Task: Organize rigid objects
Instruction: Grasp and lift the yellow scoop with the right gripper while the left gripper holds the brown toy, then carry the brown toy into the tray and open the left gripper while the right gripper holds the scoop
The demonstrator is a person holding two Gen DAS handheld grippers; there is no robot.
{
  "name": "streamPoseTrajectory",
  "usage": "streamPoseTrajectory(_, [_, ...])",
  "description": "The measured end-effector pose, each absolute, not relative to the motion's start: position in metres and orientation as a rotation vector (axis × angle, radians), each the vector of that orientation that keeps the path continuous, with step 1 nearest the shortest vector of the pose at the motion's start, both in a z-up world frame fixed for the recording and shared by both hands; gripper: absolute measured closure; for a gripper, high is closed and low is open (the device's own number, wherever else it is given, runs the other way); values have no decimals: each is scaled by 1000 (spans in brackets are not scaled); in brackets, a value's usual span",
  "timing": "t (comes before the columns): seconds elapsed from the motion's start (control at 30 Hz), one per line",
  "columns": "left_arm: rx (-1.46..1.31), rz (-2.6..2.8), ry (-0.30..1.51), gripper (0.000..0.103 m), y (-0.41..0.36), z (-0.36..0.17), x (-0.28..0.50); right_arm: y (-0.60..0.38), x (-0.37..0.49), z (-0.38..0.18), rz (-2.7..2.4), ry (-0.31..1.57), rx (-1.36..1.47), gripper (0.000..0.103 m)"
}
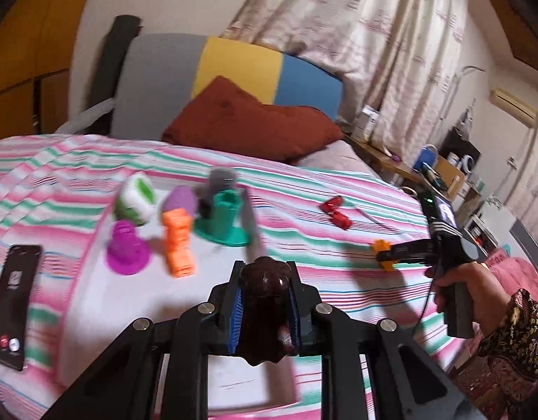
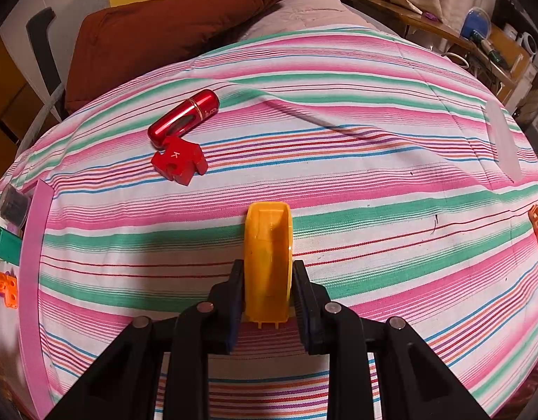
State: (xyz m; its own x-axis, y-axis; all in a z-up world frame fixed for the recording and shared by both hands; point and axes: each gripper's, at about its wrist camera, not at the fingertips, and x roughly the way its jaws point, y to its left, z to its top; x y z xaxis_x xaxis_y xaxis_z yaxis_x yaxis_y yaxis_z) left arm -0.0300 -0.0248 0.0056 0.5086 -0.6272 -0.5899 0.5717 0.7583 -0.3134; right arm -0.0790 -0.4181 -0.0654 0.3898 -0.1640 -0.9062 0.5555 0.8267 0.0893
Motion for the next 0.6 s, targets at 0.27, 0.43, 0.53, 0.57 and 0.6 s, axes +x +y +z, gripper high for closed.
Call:
streamPoseTrajectory(0.27, [-88, -594, 792, 83, 22, -9, -3, -411, -79, -64, -481, 1080, 386, 77])
streamPoseTrajectory(0.43, [-66, -559, 821, 83, 29, -22, 13, -409, -79, -63, -481, 1075, 379, 77])
streamPoseTrajectory(0.53, [-47, -537, 822, 83, 30, -26, 21, -408, -80, -63, -480, 1073, 383, 77])
streamPoseTrajectory(0.57, [-26, -528, 821, 83, 29, -28, 25, -408, -80, -63, -481, 1073, 384, 77])
streamPoseTrajectory(0.6, [-16, -523, 824, 83, 28, -28, 27, -407, -80, -63, -481, 1073, 381, 77])
